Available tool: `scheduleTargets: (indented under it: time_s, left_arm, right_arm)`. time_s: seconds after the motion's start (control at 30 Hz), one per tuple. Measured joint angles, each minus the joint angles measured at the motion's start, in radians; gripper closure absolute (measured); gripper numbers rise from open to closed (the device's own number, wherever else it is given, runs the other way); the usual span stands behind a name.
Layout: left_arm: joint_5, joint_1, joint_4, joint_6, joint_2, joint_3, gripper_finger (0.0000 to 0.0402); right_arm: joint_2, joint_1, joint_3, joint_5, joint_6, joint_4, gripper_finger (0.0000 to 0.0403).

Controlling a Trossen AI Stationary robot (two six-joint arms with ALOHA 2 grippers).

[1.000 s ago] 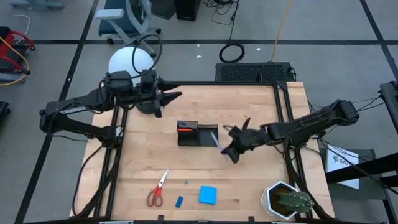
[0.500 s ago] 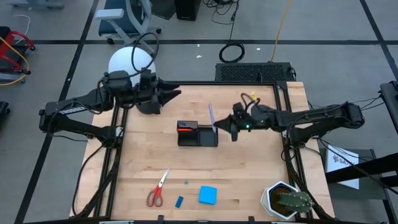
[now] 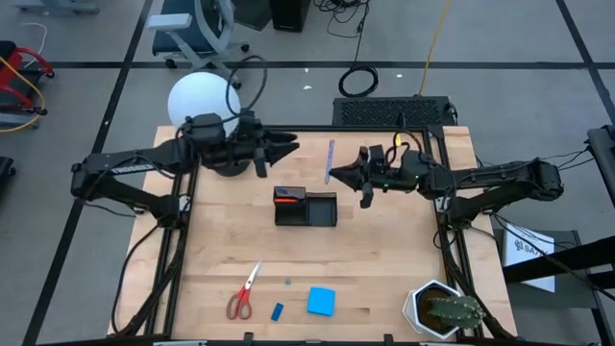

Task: Pick and place office supplies into organizer
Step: Put the purple pen into the desk organizer

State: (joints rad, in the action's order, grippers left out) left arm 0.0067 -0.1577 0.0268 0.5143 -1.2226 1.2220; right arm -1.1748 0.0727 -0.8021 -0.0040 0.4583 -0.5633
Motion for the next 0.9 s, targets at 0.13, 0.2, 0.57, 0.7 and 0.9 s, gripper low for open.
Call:
scheduleTargets:
  time_s: [0.13,0.2,0.57,0.7,0.9]
  left_arm:
    - [0.002,0.013,0.092,0.012,-0.048,-0.001,0.0215]
    - [0.007,0.018,0.137,0.013,-0.065,-0.001,0.0215]
    - [0.063,0.031,0.219,0.056,-0.172,-0.001,0.0215]
    - [0.063,0.028,0.259,0.05,-0.201,-0.001,0.0215]
    - [0.055,0.027,0.309,0.048,-0.236,-0.001,0.0215]
  right_arm:
    - [0.0,0.0,0.0,0.001,-0.003,-0.01,0.0401]
    - [0.0,0.0,0.0,0.001,-0.003,-0.01,0.0401]
    - [0.0,0.0,0.0,-0.007,0.0,-0.032,0.0401]
    - [0.0,0.0,0.0,-0.024,0.009,-0.032,0.0401]
    - [0.0,0.0,0.0,-0.027,0.013,-0.032,0.0402]
